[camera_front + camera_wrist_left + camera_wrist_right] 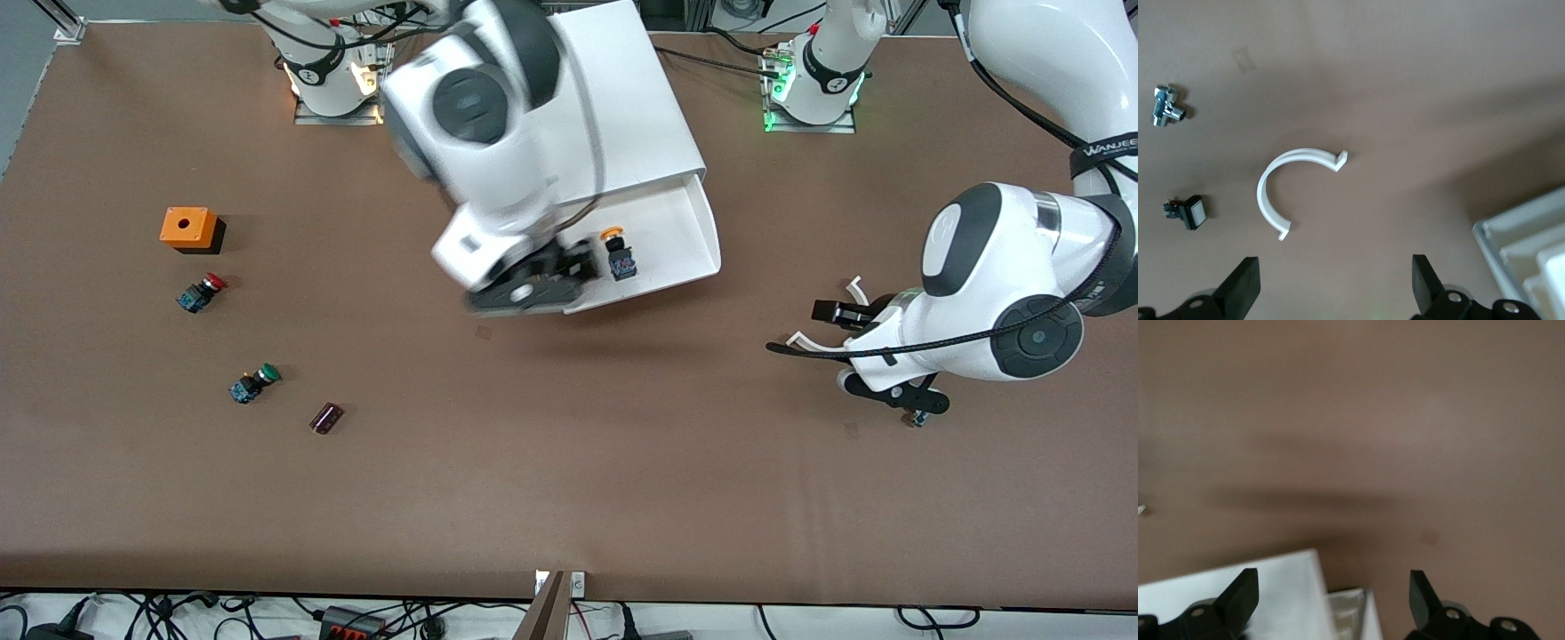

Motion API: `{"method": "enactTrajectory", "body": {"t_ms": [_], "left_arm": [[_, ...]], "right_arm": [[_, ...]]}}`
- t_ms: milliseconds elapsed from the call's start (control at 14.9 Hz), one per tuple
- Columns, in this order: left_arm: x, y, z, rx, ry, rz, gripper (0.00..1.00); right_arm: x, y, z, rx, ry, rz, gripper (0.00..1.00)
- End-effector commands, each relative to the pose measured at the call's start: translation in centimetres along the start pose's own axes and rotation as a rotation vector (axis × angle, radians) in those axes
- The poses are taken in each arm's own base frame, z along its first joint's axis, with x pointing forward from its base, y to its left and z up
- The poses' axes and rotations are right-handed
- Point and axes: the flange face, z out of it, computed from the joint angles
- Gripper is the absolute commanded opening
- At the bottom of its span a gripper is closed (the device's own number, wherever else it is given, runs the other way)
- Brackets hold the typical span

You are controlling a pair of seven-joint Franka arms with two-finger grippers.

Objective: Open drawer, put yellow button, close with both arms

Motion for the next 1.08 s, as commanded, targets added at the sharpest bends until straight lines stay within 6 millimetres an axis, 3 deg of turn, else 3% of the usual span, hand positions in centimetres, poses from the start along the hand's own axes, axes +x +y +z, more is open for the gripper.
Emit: {"method": "enactTrajectory", "body": {"t_ms": [0, 135, 269, 404, 606, 740, 1010], "left_arm": [[0.6, 4.6, 0.1, -0.017, 0.056, -0.112, 1.0], [1.1, 7.9, 1.2, -0.062, 0.088, -0.205, 1.0], [1.2, 12.0, 2.3, -0.069, 0.127, -0.246, 1.0], [1.3, 15.2, 3.4, -0.081, 0.167, -0.281, 1.0], [1.3, 19.5, 5.7, -0.11, 0.221, -0.34, 1.0], [0.8, 21.9, 7.1, -0.108, 0.216, -0.372, 1.0], [-0.7, 24.8, 9.0, -0.093, 0.179, -0.394, 1.0]], "right_arm": [[3.4, 7.8, -1.7, -0.028, -0.026, -0.037, 1.0], [6.1, 14.2, -1.2, -0.035, -0.038, -0.043, 1.0], [7.5, 18.6, -1.2, -0.048, -0.041, -0.044, 1.0], [8.6, 23.9, -0.9, -0.061, -0.071, -0.034, 1.0], [9.4, 32.6, -1.9, -0.065, -0.113, 0.049, 1.0], [8.8, 35.0, -3.9, -0.076, -0.124, 0.041, 1.0], [7.5, 38.4, -7.5, -0.106, -0.133, 0.082, 1.0]]}}
